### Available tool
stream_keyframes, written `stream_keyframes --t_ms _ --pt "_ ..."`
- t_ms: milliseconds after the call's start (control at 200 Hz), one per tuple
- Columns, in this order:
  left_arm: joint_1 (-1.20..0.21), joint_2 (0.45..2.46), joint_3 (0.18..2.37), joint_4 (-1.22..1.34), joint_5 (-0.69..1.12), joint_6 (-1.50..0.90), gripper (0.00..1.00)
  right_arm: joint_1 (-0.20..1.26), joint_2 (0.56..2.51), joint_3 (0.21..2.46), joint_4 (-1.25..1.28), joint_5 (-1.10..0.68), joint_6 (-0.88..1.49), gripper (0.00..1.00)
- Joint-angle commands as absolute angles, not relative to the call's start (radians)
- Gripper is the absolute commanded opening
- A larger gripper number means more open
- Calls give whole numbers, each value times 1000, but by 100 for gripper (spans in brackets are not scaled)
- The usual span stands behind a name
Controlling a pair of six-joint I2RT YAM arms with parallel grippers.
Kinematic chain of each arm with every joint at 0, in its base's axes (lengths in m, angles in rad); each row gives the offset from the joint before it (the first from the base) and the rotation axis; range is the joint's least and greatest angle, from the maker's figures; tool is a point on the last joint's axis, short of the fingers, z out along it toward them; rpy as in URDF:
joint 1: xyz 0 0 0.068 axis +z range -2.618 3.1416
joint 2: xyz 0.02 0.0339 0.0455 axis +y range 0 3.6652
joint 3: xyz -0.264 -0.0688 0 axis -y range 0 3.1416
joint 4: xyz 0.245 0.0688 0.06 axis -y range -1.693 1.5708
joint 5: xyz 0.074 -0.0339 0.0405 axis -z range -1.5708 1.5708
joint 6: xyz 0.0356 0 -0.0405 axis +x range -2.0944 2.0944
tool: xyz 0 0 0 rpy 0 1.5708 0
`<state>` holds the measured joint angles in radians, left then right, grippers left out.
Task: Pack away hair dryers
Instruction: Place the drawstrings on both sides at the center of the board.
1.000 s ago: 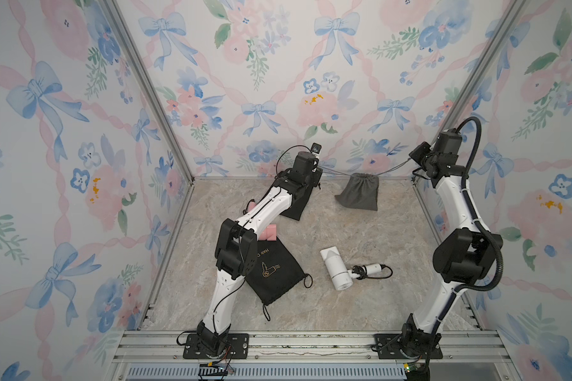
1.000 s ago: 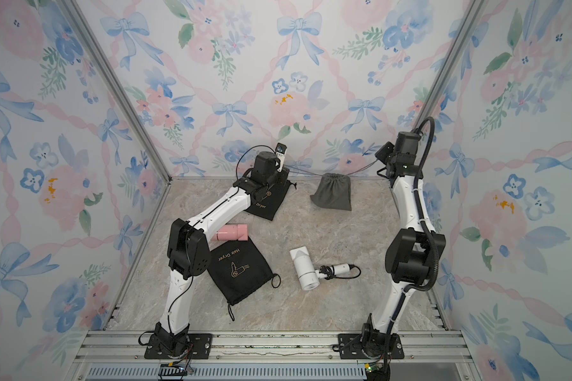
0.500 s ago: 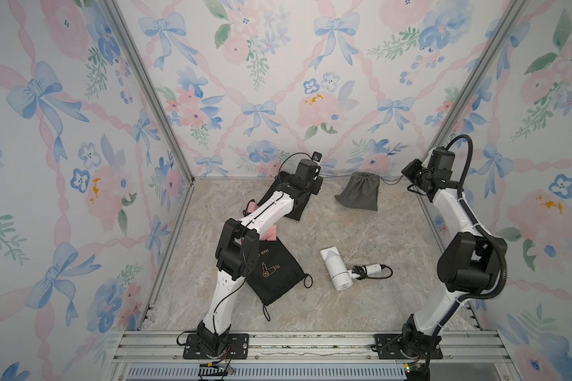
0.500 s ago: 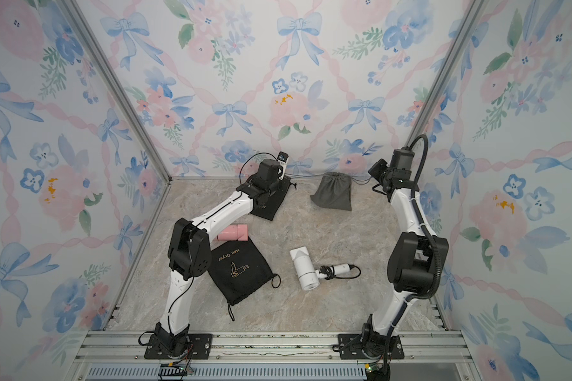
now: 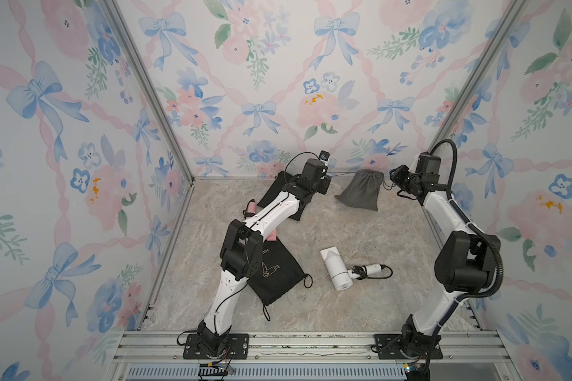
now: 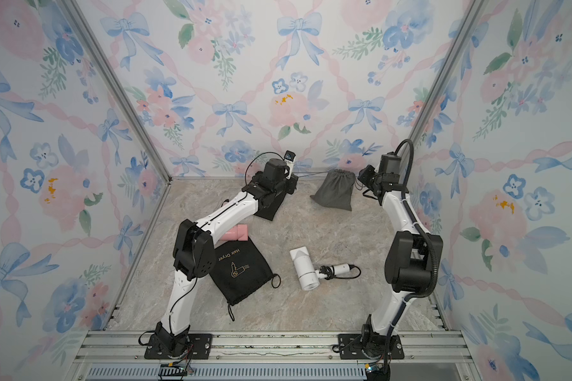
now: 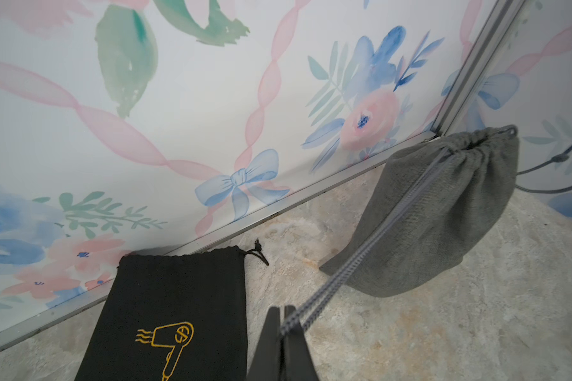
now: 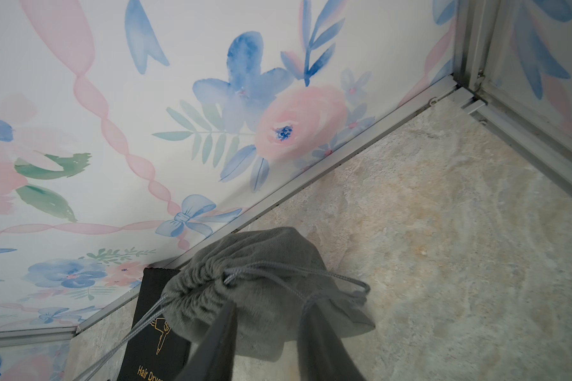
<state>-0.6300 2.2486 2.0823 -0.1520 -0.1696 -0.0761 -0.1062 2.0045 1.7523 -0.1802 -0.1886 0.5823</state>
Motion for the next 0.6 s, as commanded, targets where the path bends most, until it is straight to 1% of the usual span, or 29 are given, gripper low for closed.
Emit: stream_keyframes --t_ms 0,145,245,305,595 --pt "-638 2297 2122 -152 -152 -100 0 -97 2022 1735 -197 -201 559 36" --pt "-644 2316 2133 -152 -150 -105 0 -95 2020 1724 -194 -205 552 30" --pt "-646 2317 2128 -153 -148 -105 0 -94 2019 1720 -193 -208 548 30" --pt "-648 2321 2129 -152 -147 -107 0 -93 2022 1721 -193 -203 547 28" --pt "-654 2366 2174 -152 -141 -106 0 -91 2084 1775 -223 -175 557 28"
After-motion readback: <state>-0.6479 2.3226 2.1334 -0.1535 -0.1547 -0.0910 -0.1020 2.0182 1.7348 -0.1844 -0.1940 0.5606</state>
